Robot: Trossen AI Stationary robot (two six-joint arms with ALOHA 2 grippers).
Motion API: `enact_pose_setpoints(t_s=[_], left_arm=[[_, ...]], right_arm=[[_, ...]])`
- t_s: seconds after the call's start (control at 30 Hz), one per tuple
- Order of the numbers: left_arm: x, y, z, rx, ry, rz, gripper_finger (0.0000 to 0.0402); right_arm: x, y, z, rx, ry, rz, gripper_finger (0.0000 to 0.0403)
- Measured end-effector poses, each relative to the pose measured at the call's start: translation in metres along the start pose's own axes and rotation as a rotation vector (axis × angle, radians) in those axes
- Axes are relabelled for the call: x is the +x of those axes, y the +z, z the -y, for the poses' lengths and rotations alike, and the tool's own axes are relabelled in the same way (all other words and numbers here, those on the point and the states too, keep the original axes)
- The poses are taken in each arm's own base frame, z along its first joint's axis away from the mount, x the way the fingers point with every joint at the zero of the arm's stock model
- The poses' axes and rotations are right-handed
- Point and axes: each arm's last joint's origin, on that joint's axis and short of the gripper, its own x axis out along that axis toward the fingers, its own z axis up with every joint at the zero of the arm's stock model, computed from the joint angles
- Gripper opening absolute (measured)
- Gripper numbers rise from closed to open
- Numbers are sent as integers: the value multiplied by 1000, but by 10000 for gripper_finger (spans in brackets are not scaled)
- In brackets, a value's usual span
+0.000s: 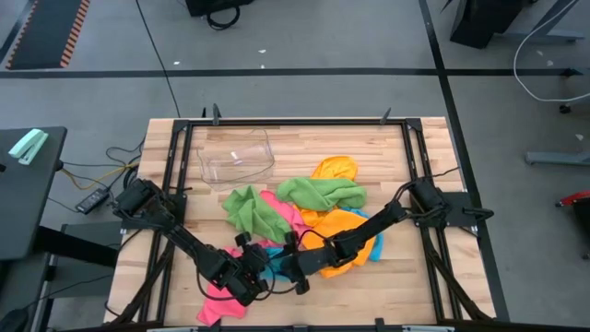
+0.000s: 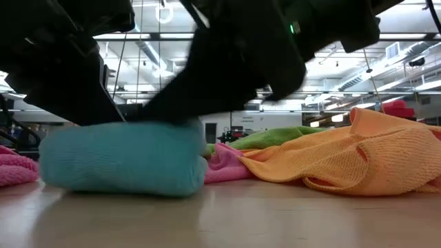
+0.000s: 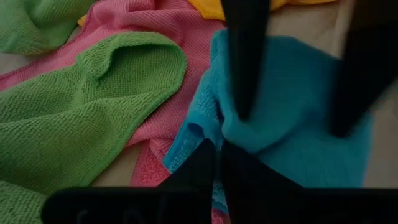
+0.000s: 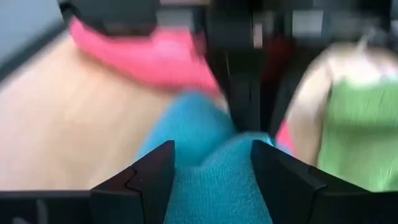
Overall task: Fold microfiber towels
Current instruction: Fold the left blue microfiber towel
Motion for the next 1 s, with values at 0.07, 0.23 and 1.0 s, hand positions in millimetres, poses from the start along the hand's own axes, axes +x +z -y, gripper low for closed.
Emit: enact_pose_setpoints(t_s=[0.07,0.23,1.0], left_arm=[[-1,-1,1,2,-3,0,24],[0,-5,3,-25,-6,-6,25],[-30,-7,4,20,-69,-24,93]], right_arm=[[0,-5,0,24,-4,-48,217],[-1,-11,-1,83,-5,-98,215],[-2,-17,-1,115,-1,-146,215]])
